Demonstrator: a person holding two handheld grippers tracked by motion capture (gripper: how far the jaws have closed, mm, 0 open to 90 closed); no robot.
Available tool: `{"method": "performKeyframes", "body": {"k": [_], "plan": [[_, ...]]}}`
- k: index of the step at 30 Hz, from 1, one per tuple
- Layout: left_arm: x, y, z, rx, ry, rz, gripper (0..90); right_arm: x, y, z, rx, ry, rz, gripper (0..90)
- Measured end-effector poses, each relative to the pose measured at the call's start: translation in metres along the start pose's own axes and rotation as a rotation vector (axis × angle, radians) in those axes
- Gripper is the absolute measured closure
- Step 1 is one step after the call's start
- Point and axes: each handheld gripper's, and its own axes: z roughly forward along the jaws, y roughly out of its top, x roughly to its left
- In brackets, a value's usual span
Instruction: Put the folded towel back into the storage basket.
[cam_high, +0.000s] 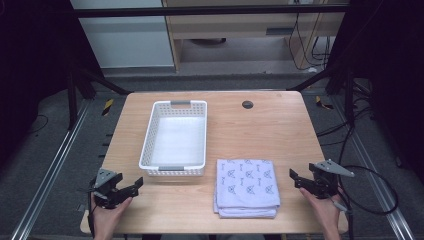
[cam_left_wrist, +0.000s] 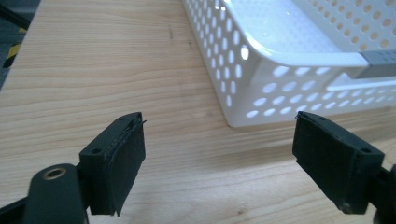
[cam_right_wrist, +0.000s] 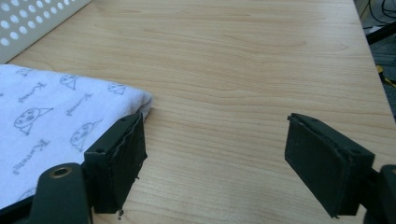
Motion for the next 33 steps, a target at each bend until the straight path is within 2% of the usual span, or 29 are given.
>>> {"method": "performKeyframes", "body": {"k": [4, 6, 9, 11, 17, 26, 33], "plan": [[-0.008, 0.001, -0.001, -0.006, -0.019, 0.018, 16.3, -0.001, 0.000, 0.000, 0.001, -0.001, -0.002, 20.8], [-0.014, 0.001, -0.002, -0.009, -0.031, 0.040, 16.3, 0.001, 0.001, 0.001, 0.008, -0.001, -0.009, 20.7], [-0.017, 0.001, -0.002, -0.012, -0.042, 0.044, 16.3, 0.002, 0.001, 0.000, 0.013, 0.002, -0.013, 20.7], [-0.021, 0.002, -0.004, -0.013, -0.052, 0.048, 16.7, 0.003, 0.001, 0.000, 0.008, 0.000, -0.035, 20.8], [-0.031, 0.003, -0.007, -0.024, -0.073, 0.075, 19.4, 0.005, 0.004, -0.003, -0.010, 0.000, -0.047, 21.4], [-0.041, 0.006, -0.009, -0.037, -0.098, 0.085, 23.8, 0.004, 0.009, -0.008, -0.035, 0.011, -0.035, 22.4], [-0.049, 0.008, -0.011, -0.051, -0.117, 0.087, 24.4, 0.011, 0.015, -0.012, -0.058, 0.028, -0.048, 23.0]]}}
